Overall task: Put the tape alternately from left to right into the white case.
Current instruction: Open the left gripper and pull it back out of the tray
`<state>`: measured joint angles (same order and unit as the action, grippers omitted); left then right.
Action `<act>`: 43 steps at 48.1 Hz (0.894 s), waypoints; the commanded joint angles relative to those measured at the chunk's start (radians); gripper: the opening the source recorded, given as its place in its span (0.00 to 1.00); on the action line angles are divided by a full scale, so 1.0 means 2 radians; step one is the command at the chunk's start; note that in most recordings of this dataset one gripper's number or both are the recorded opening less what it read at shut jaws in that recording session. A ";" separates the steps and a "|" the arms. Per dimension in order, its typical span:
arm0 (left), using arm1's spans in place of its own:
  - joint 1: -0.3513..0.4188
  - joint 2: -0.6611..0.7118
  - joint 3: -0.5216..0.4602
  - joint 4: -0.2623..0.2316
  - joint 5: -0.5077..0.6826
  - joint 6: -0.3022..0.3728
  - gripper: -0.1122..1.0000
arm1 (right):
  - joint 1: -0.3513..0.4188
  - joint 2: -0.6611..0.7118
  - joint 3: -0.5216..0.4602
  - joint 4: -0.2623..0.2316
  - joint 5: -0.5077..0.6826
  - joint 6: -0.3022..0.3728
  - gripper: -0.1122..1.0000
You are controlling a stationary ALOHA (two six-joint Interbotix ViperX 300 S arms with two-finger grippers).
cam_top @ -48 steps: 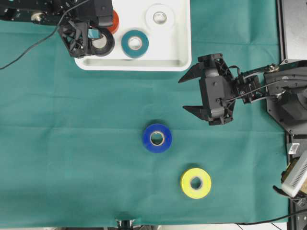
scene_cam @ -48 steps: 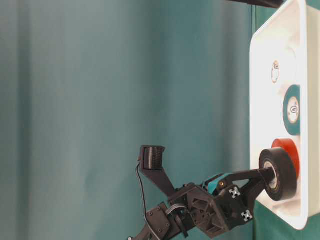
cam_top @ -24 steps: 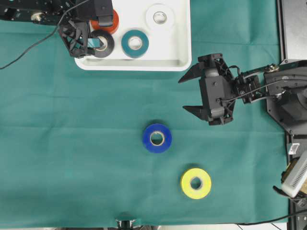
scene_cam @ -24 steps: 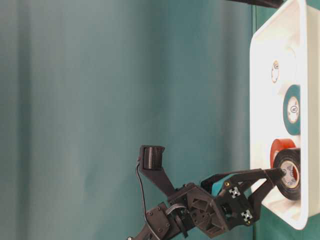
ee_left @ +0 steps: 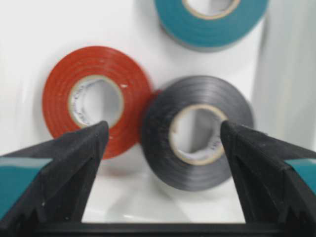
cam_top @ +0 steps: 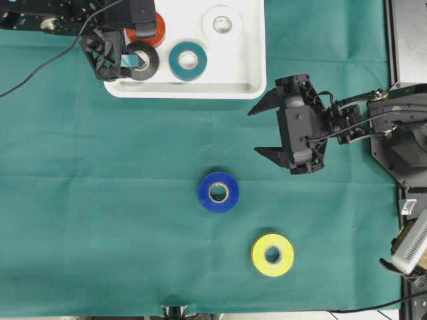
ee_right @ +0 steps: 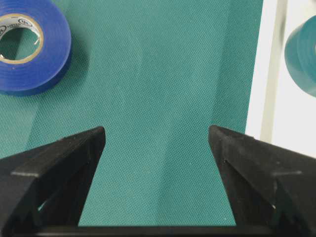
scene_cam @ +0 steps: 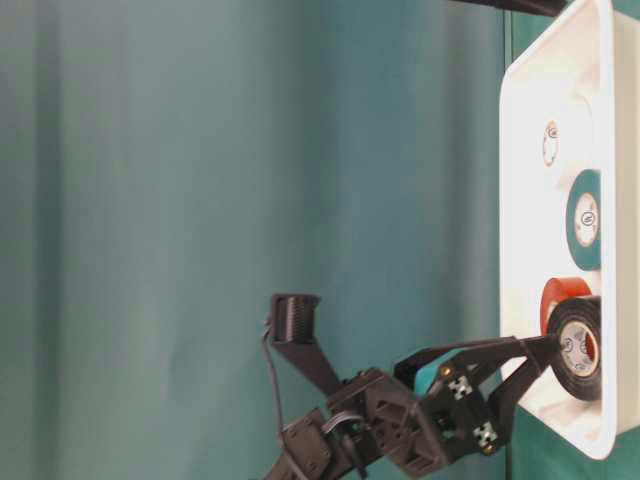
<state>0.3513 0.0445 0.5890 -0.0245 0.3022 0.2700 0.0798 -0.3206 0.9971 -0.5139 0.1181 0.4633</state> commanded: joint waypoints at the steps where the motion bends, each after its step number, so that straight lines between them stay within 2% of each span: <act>1: -0.015 -0.031 0.002 0.001 -0.003 -0.002 1.00 | 0.001 -0.004 -0.005 0.001 -0.004 0.001 0.84; 26: -0.098 -0.094 0.058 0.000 -0.003 -0.007 1.00 | 0.001 -0.004 -0.007 0.001 -0.004 0.001 0.84; 43: -0.134 -0.120 0.085 -0.001 -0.003 -0.033 1.00 | 0.001 -0.004 -0.005 0.001 -0.004 0.001 0.84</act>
<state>0.0997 -0.1641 0.7578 -0.0245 0.3022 0.2086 0.0798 -0.3206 0.9971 -0.5154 0.1181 0.4617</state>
